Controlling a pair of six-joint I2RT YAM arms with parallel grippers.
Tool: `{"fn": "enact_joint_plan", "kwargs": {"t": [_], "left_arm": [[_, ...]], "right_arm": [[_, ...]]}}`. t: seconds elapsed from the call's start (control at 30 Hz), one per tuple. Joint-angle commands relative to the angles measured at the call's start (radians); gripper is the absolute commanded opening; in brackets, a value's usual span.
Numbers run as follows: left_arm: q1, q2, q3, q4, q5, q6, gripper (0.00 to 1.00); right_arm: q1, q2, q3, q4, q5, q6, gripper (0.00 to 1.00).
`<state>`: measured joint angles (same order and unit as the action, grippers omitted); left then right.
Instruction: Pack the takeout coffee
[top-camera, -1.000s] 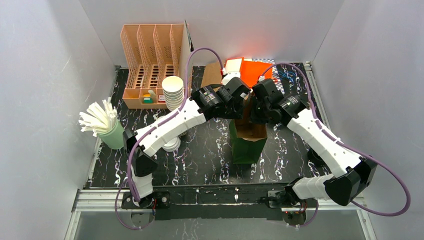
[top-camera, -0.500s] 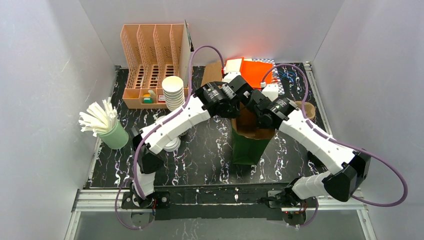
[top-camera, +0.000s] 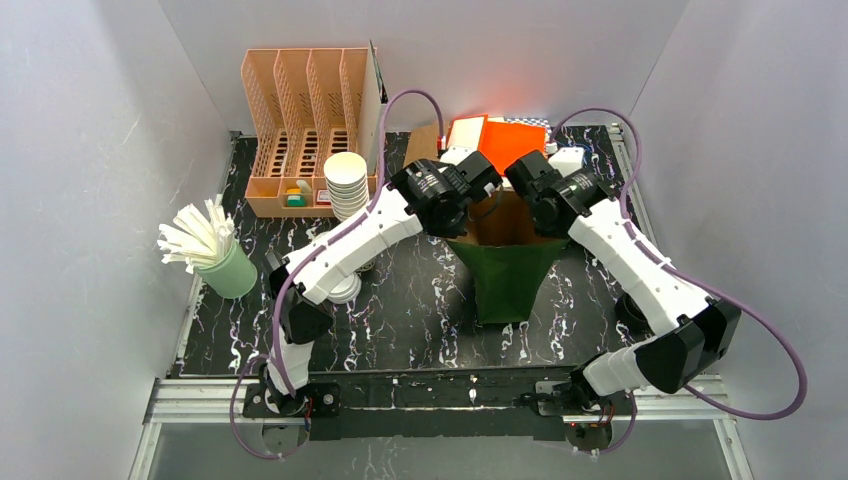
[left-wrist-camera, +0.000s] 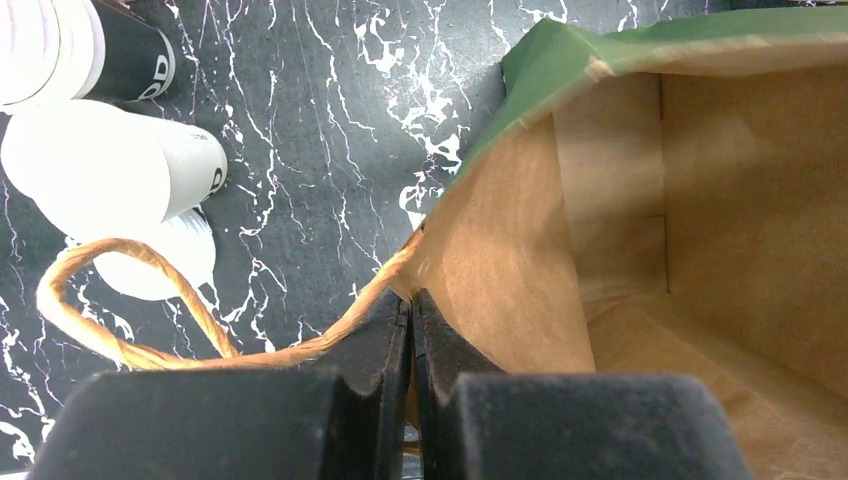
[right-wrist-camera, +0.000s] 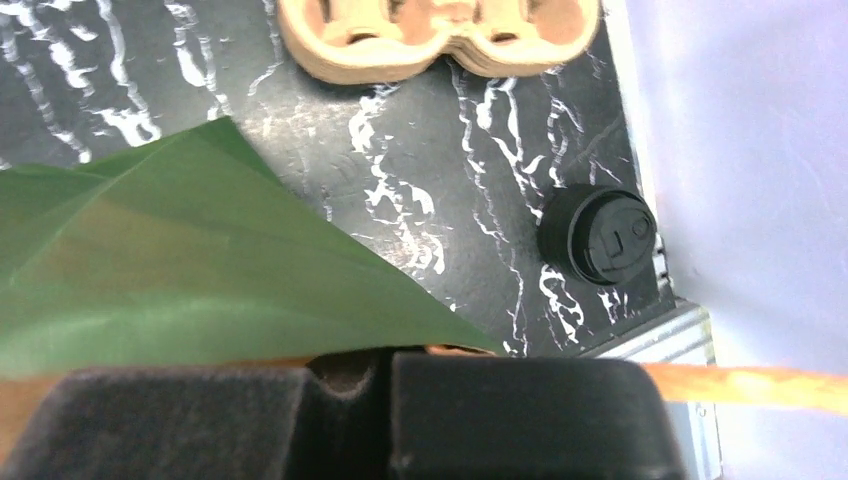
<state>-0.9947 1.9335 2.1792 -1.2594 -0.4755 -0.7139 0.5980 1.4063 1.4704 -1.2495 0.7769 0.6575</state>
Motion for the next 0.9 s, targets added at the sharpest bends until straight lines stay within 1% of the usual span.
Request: {"fn": "enact_joint_plan", "kwargs": {"t": [0.0, 0.03, 0.07, 0.1, 0.13, 0.2, 0.23, 0.3, 0.4, 0.5, 0.57, 0.7, 0.87], "left_arm": [[0.021, -0.064, 0.009, -0.065, 0.004, 0.063, 0.0], [0.02, -0.089, -0.027, -0.005, 0.078, 0.049, 0.0], [0.021, -0.124, -0.085, 0.105, 0.134, 0.025, 0.0], [0.021, -0.159, -0.15, 0.192, 0.181, -0.015, 0.0], [0.021, -0.19, -0.213, 0.27, 0.23, -0.055, 0.0], [0.021, -0.232, -0.311, 0.398, 0.302, -0.136, 0.0], [0.021, -0.243, -0.341, 0.433, 0.321, -0.163, 0.0], [0.021, -0.248, -0.353, 0.455, 0.328, -0.181, 0.0], [0.021, -0.24, -0.328, 0.457, 0.311, -0.174, 0.0], [0.021, -0.208, -0.273, 0.437, 0.297, -0.181, 0.0], [0.021, -0.195, -0.257, 0.433, 0.29, -0.193, 0.0], [0.021, -0.206, -0.263, 0.439, 0.252, -0.208, 0.0], [0.021, -0.224, -0.282, 0.445, 0.201, -0.242, 0.0]], "right_arm": [[-0.024, -0.04, 0.08, 0.086, -0.178, -0.18, 0.01], [-0.024, -0.057, 0.08, 0.136, -0.308, -0.213, 0.01], [-0.024, -0.082, 0.074, 0.185, -0.42, -0.226, 0.01], [-0.024, -0.095, 0.065, 0.219, -0.517, -0.212, 0.01], [-0.024, -0.099, 0.057, 0.243, -0.583, -0.187, 0.01], [-0.023, -0.086, 0.05, 0.259, -0.655, -0.14, 0.01], [-0.023, -0.074, 0.049, 0.26, -0.672, -0.125, 0.01], [-0.023, -0.053, 0.055, 0.265, -0.695, -0.106, 0.01], [-0.005, -0.037, 0.086, 0.284, -0.689, -0.094, 0.01], [0.043, -0.01, 0.142, 0.257, -0.634, -0.077, 0.01], [0.079, -0.011, 0.149, 0.25, -0.601, -0.049, 0.01], [0.157, -0.037, 0.108, 0.241, -0.493, 0.045, 0.01], [0.208, -0.049, 0.058, 0.233, -0.384, 0.139, 0.01]]}}
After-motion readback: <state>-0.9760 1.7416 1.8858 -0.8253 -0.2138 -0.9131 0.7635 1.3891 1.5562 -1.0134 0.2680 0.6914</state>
